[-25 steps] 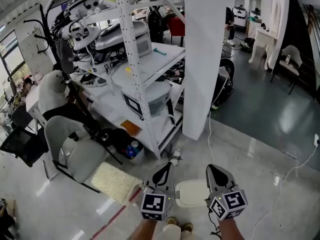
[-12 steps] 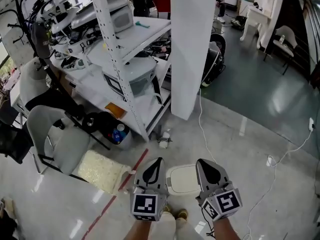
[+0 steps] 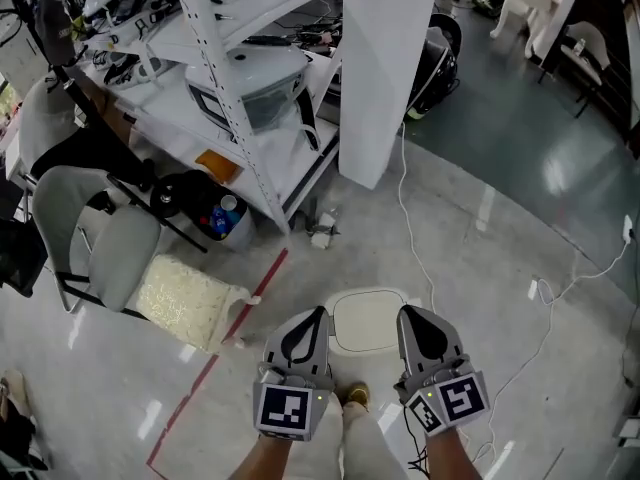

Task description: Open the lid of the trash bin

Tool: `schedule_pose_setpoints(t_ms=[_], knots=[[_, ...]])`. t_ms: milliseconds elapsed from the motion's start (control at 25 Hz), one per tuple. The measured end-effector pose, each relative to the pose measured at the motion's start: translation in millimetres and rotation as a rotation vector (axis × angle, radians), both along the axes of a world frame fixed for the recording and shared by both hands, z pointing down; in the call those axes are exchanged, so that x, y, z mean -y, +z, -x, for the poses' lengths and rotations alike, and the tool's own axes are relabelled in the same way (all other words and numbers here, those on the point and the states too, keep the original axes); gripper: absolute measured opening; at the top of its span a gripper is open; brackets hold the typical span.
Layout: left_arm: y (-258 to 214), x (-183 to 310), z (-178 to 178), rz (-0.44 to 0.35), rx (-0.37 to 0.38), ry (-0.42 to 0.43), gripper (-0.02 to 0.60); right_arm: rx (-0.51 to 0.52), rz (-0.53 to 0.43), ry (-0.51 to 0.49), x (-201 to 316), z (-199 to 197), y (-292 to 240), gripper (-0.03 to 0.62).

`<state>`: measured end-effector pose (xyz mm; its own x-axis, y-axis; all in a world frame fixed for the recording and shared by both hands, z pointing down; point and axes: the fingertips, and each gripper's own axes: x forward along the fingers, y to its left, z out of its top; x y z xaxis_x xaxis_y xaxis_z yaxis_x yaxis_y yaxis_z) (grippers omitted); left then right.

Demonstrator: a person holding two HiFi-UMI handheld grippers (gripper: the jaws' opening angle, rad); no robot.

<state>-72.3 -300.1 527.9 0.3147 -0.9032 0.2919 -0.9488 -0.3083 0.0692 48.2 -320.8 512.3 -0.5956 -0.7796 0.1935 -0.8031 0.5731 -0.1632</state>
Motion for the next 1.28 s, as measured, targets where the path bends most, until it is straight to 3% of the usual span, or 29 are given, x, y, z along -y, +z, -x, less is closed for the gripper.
schedule_pose_setpoints(t_ms=[240,400,480,880,1040,1280], knots=[[16,1,2,0.027,0.017,-0.013,0.002,0.004,0.025,0.004,1,-2,17,0.020],[21,19,12,-0.010,0.052,-0.010,0.002,0.004,0.032,-0.016,-1,4,20,0.020],[31,29,17,0.024,0.043,-0.012,0.000,0.001,0.033,-0.022,-4,5,22,0.020],[149,94,32,0.289,0.007,-0.014,0.000,-0.009,0.078,-0.008,-12,-2,49,0.020],[212,102,19,0.449,-0.012,0.016,0.001,-0.012,0.096,-0.006,-17,0,61,0.020],[327,59,21,0.762,-0.085,-0.057,0.000,0.006,0.124,-0.004,-23,4,78,0.020]])
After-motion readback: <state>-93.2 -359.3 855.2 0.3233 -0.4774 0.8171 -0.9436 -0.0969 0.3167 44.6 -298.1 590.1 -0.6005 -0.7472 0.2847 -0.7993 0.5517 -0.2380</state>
